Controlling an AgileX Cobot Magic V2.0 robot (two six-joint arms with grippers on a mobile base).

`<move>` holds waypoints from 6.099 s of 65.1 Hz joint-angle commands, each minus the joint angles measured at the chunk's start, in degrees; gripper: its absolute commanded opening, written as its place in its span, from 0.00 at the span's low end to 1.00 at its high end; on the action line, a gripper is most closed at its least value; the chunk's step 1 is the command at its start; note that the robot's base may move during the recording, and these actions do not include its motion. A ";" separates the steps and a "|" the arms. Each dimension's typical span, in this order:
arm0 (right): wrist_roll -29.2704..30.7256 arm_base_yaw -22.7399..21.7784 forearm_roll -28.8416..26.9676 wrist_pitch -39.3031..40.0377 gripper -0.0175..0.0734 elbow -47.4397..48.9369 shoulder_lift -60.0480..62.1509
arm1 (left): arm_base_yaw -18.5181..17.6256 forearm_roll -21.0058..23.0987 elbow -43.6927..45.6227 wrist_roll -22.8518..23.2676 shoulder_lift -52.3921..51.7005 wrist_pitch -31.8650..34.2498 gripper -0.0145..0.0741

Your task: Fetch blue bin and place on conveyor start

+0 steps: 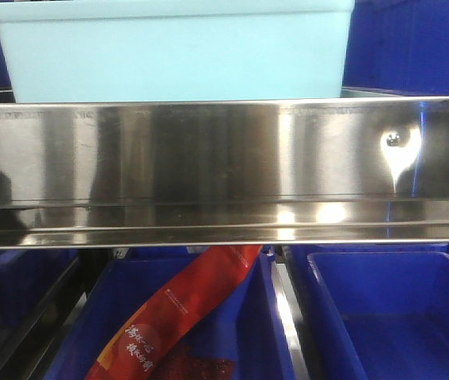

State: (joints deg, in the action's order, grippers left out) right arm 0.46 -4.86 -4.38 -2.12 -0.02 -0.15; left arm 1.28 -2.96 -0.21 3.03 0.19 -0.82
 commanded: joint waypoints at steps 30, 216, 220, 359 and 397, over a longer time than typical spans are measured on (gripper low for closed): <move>0.29 0.21 0.34 1.27 0.01 0.02 0.15 | 0.13 0.11 0.21 -0.04 -0.19 1.29 0.04; -6.01 19.77 4.38 -63.50 0.25 114.13 -112.93 | -12.49 1.11 104.16 3.45 106.69 -60.27 0.27; -6.01 19.77 4.38 -63.49 0.11 114.13 -112.83 | -12.49 1.11 104.16 3.45 106.69 -60.27 0.10; -6.01 19.99 5.31 -61.34 0.02 114.27 -87.84 | -13.60 2.16 104.30 3.45 81.72 -49.60 0.04; -6.01 19.99 5.31 -61.24 0.02 114.27 -87.84 | -13.60 2.16 104.30 3.45 81.72 -39.07 0.04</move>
State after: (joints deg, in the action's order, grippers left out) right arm -7.33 15.74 -1.22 -63.22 113.59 -88.74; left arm -12.60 0.47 103.66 6.51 82.64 -45.16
